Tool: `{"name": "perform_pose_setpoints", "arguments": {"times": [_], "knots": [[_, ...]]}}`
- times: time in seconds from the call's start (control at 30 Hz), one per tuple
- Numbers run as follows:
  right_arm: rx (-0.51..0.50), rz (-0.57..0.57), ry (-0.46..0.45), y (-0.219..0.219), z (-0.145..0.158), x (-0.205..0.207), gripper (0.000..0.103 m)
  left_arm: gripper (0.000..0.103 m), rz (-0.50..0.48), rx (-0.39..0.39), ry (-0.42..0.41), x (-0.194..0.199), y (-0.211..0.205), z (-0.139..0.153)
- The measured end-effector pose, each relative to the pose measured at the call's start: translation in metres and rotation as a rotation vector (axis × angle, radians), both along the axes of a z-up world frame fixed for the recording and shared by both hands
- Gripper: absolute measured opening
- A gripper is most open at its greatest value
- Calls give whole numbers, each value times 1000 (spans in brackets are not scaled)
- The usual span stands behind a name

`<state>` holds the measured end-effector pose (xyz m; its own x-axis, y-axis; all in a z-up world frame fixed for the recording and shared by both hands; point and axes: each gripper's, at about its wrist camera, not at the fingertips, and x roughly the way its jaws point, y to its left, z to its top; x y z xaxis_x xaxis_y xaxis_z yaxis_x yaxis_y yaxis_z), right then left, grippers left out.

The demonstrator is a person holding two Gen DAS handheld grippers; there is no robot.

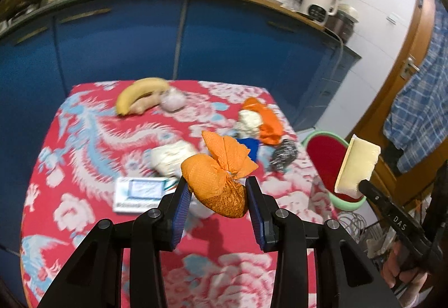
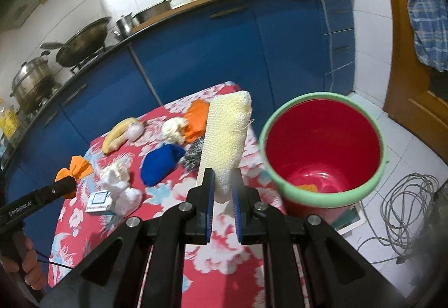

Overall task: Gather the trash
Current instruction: 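Carry the orange fruit and cream sponge over the red bucket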

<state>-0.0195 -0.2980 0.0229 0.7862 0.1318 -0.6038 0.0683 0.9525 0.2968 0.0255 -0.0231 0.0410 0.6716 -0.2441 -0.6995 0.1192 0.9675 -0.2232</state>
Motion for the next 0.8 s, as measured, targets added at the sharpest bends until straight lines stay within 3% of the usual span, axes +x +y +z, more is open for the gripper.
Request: {"name": "perform_pose_setpoints", "arguments": {"times": [0.47,0.8], "knots": [[4,-161,22,-70,-8,-3,15,40,-210,9,-28,30,-95,7],[29,-212,77,-98,-30,9,16,40,-322,16,13,59,-156,-14]]}}
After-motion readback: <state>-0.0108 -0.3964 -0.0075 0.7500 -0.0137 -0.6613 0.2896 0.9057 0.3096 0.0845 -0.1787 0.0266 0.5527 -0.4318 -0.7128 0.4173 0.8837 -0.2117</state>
